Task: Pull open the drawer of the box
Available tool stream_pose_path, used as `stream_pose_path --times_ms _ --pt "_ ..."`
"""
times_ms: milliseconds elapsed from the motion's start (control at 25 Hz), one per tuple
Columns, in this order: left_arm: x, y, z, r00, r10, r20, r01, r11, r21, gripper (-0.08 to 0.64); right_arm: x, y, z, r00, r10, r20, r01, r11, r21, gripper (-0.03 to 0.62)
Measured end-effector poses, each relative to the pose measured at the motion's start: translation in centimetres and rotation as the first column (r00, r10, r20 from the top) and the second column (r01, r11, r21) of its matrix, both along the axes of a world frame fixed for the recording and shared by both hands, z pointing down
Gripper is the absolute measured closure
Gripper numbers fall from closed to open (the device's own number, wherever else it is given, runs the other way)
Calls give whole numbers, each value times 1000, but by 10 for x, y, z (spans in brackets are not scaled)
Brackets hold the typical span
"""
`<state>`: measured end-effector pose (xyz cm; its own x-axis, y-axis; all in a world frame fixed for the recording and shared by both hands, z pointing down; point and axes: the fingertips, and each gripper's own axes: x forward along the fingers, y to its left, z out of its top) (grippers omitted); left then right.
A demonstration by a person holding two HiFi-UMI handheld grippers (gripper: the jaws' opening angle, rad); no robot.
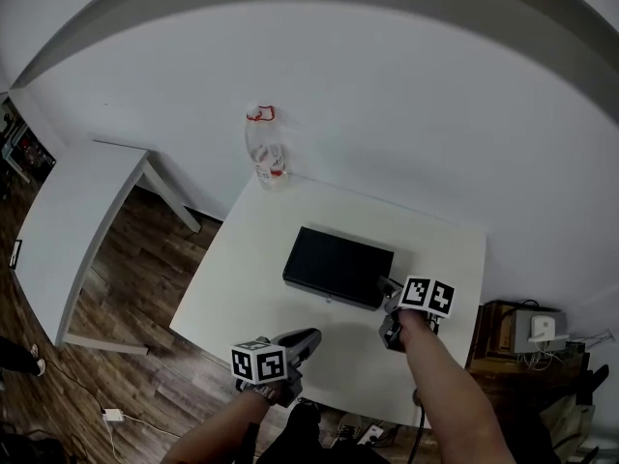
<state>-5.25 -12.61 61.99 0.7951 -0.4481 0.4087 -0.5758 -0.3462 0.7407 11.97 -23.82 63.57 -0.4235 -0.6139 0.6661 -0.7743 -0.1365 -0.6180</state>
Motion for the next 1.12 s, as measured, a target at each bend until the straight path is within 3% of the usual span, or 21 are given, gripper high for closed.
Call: stream_pose_path --times_ms 80,240,320,680,920,1120 --pt "6 -16 8 1000 -8 -31 8 1000 -23 506 0 1 0 1000 9 5 -9 1000 -3 474" --pt "20 -45 16 984 -65 -167 51 995 -90 487 0 1 1 999 29 17 -29 1000 -3 474" --pt "26 -55 21 979 -77 -190 57 993 -105 472 0 2 1 999 27 18 -27 1000 -4 472" --pt "35 -64 34 992 -41 -120 28 994 -102 456 -1 4 1 999 34 30 -33 999 -10 472" --pt "17 -63 49 996 -45 82 50 997 -55 452 1 4 2 999 37 35 -37 999 -14 472" --pt "25 -74 45 989 -50 137 52 999 -14 422 0 5 2 999 42 35 -41 999 -13 472"
